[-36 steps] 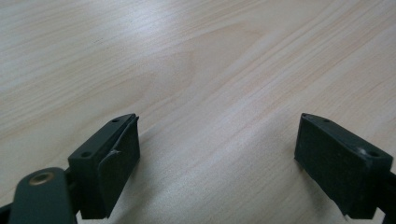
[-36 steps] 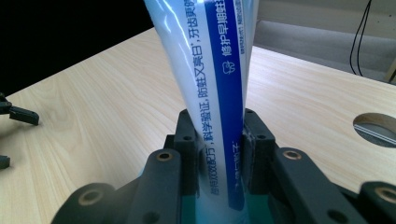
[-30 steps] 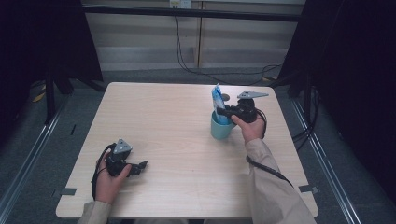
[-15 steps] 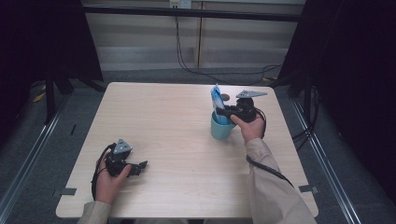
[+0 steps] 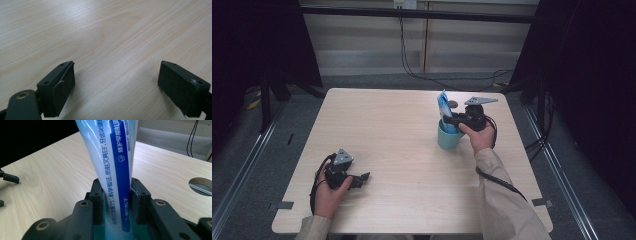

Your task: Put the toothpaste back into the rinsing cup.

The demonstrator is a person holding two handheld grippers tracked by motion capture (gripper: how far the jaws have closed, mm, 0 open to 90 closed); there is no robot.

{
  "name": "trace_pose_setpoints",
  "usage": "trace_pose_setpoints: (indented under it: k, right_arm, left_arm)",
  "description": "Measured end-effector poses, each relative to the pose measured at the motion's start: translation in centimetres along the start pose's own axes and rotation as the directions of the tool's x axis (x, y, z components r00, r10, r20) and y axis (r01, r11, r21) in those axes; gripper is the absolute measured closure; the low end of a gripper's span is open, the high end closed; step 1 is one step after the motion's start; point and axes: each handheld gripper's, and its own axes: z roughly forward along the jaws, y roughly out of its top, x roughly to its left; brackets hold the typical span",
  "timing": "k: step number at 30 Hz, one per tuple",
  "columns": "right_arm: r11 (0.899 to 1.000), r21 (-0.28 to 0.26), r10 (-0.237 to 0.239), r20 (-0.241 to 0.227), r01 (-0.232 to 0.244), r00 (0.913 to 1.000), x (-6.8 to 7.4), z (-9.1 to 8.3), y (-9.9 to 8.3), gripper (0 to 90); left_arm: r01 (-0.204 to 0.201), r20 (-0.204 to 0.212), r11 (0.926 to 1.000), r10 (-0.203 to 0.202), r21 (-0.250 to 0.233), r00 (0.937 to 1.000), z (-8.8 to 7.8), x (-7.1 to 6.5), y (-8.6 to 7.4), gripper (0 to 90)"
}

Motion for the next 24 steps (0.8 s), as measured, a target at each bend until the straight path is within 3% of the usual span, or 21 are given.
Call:
trace_pose_setpoints:
  k: [13,20,24]
  right_arm:
    - [1.0,0.003,-0.006,0.004,0.006,1.0,0.29,-0.29,0.19,58.5]
    - [1.0,0.019,0.015,0.014,-0.015,0.9998,0.46,-0.28,0.37,43.3]
    - [0.999,0.04,-0.002,0.03,0.001,0.9996,0.56,-0.4,0.61,38.4]
  left_arm:
    - [0.0,0.0,1.0,0.0,0.0,1.0,0.0,0.0,0.0,14.0]
    - [0.0,-0.001,1.0,0.0,0.0,1.0,0.0,0.0,0.0,14.0]
    - [0.0,0.0,1.0,0.0,0.0,1.0,0.0,0.0,0.0,14.0]
